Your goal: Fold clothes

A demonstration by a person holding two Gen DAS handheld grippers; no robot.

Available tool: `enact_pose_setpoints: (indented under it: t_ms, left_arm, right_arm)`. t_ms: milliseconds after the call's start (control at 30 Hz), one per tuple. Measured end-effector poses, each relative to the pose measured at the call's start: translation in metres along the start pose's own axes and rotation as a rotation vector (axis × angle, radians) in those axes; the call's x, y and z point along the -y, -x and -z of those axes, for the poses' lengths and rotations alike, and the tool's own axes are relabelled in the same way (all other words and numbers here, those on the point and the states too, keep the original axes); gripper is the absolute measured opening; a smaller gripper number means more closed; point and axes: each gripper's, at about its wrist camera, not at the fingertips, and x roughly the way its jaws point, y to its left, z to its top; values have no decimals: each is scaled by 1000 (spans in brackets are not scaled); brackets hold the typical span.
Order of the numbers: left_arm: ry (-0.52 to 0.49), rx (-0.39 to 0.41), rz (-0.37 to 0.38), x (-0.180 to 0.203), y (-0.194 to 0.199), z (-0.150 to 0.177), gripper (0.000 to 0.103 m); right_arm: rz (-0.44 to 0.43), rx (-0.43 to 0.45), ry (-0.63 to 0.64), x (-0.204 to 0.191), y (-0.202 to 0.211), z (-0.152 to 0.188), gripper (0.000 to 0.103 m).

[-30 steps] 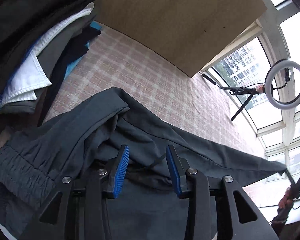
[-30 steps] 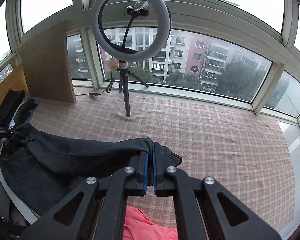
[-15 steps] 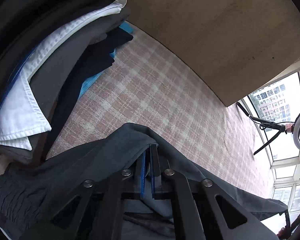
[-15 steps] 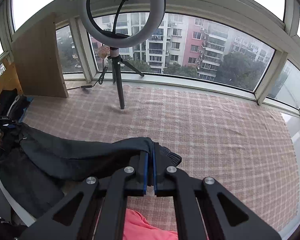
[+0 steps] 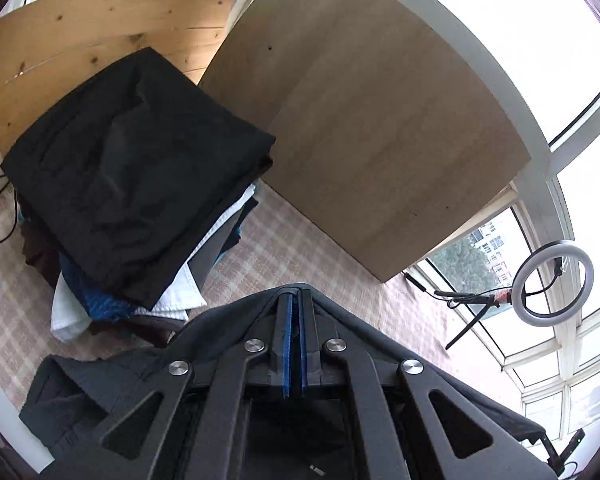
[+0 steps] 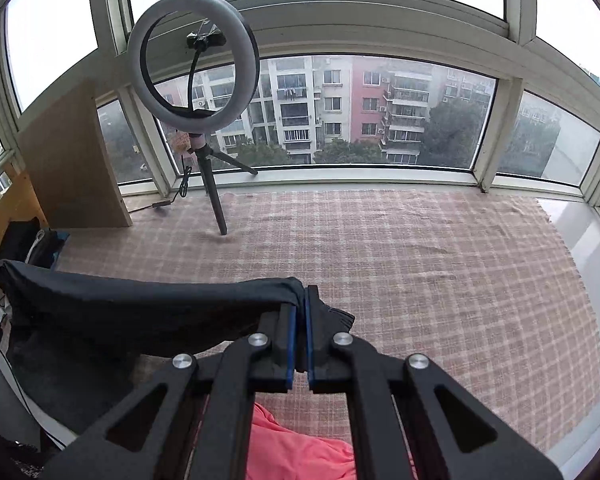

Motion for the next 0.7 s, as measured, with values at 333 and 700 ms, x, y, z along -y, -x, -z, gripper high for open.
enact_pose_setpoints:
  t_ms: [333,700]
  left_arm:
    - [-86,-25,-235,53,-175,-37,2]
    - [-195,-213,-268,68,-229,-20,8]
  right_arm:
    - [107,-157,33,0,-172,-34,3]
    - [93,-242,-21,13,-279,-40,15]
